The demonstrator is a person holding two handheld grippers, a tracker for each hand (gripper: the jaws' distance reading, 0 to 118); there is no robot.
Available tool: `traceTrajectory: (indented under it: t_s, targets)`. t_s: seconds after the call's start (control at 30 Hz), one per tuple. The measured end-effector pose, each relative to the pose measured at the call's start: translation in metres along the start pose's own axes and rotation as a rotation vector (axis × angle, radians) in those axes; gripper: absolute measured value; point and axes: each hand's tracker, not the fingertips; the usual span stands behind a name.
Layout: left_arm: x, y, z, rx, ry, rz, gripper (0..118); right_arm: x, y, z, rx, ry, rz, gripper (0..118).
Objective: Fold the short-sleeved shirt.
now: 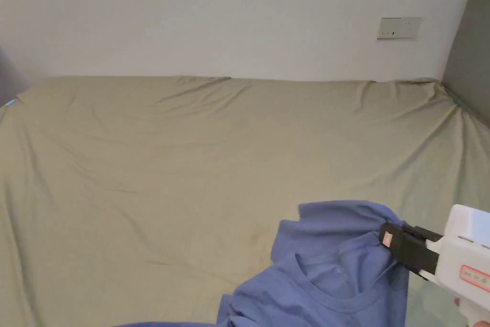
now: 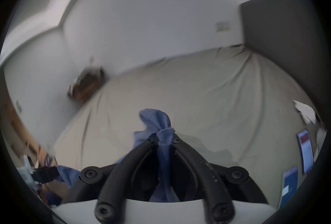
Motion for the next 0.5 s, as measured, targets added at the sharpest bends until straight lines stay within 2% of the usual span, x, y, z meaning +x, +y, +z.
traceTrajectory:
  t_s: [0.07, 0.17, 0.33, 0.4, 0.5]
  targets:
    - [-0.011, 0.026, 0.021, 0.106, 0.026, 0.011, 2, 0.019, 0.008, 0.046, 0.069, -0.011, -0.080, 10]
    - [-0.020, 0.057, 0.047, 0.213, 0.048, 0.009, 2, 0.029, 0.010, 0.103, 0.151, -0.042, -0.102, 10]
    - [-0.016, 0.091, 0.081, 0.329, -0.027, 0.090, 2, 0.025, 0.004, 0.176, 0.249, 0.024, -0.226, 10]
    - [-0.010, 0.097, 0.092, 0.373, -0.066, 0.097, 2, 0.017, 0.001, 0.194, 0.256, 0.032, -0.226, 11]
    - [0.001, 0.101, 0.091, 0.380, -0.045, 0.040, 2, 0.009, 0.002, 0.201, 0.277, 0.012, -0.161, 10]
